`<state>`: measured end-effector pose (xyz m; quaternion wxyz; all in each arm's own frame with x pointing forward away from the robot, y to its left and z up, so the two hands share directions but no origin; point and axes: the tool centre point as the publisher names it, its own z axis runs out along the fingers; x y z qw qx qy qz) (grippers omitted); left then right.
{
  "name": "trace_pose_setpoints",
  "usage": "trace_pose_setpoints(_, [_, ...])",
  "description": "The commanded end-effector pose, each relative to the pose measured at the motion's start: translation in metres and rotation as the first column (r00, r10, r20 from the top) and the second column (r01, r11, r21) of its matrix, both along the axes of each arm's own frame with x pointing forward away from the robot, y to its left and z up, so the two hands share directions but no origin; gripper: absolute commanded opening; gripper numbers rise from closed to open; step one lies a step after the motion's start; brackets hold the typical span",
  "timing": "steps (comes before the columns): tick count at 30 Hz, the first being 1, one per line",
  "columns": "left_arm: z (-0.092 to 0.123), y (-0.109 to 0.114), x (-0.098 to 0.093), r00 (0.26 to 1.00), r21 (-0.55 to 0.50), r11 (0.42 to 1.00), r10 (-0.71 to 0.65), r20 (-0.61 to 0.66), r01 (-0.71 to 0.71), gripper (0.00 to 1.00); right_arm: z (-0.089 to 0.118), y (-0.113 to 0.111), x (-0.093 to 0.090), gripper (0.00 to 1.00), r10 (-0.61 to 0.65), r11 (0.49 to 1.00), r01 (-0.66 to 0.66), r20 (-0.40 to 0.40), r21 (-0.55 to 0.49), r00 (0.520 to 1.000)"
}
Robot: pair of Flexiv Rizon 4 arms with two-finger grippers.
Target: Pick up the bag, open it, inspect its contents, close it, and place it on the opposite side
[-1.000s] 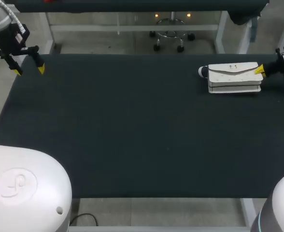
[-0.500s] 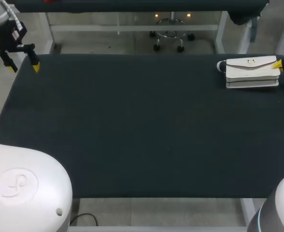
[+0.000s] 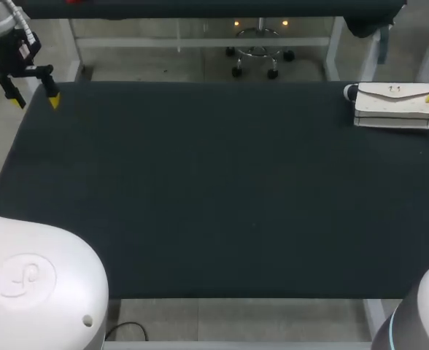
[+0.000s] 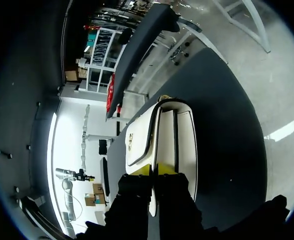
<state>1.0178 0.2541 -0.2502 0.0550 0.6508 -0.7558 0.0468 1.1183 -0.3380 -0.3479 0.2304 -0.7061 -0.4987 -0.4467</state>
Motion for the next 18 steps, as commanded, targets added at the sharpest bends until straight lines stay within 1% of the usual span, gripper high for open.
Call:
trace_pose_setpoints(1, [0.0014,-0.0032,-0.0006,1.000,0.006,1.000,0.000,-0.002,0.000,1.00,-0.0103,-0.0036,0.0119,0.00,0.286,0.957,-0.277,-0.148,0.083,0.947])
trace_pose_setpoints(10, [0.0024,-0.0047,-0.0025,1.000,0.013,1.000,-0.001,-0.003,0.001,1.00,-0.0162,-0.0073,0.0073,0.00,0.305,0.951,-0.291,-0.164,0.101,0.938])
trace_pose_setpoints(11, [0.0027,-0.0050,-0.0027,1.000,0.014,1.000,-0.001,-0.003,0.001,1.00,-0.0161,-0.0077,0.0065,0.00,0.312,0.948,-0.295,-0.165,0.117,0.936])
trace_pose_setpoints(14, [0.0036,-0.0057,-0.0030,1.000,0.016,1.000,-0.002,0.000,0.002,1.00,-0.0166,-0.0086,0.0059,0.00,0.309,0.950,-0.294,-0.171,0.109,0.935])
trace_pose_setpoints(16, [0.0042,-0.0060,-0.0035,1.000,0.018,1.000,-0.002,0.001,0.002,1.00,-0.0166,-0.0092,0.0051,0.33,0.311,0.949,-0.296,-0.176,0.103,0.934])
trace_pose_setpoints(17, [0.0046,-0.0063,-0.0041,1.000,0.019,1.000,-0.003,0.002,0.003,1.00,-0.0162,-0.0097,0.0041,0.89,0.312,0.949,-0.298,-0.177,0.102,0.933])
trace_pose_setpoints(18, [0.0049,-0.0064,-0.0044,1.000,0.019,1.000,-0.004,0.003,0.004,1.00,-0.0160,-0.0102,0.0036,1.00,0.310,0.950,-0.296,-0.181,0.100,0.933])
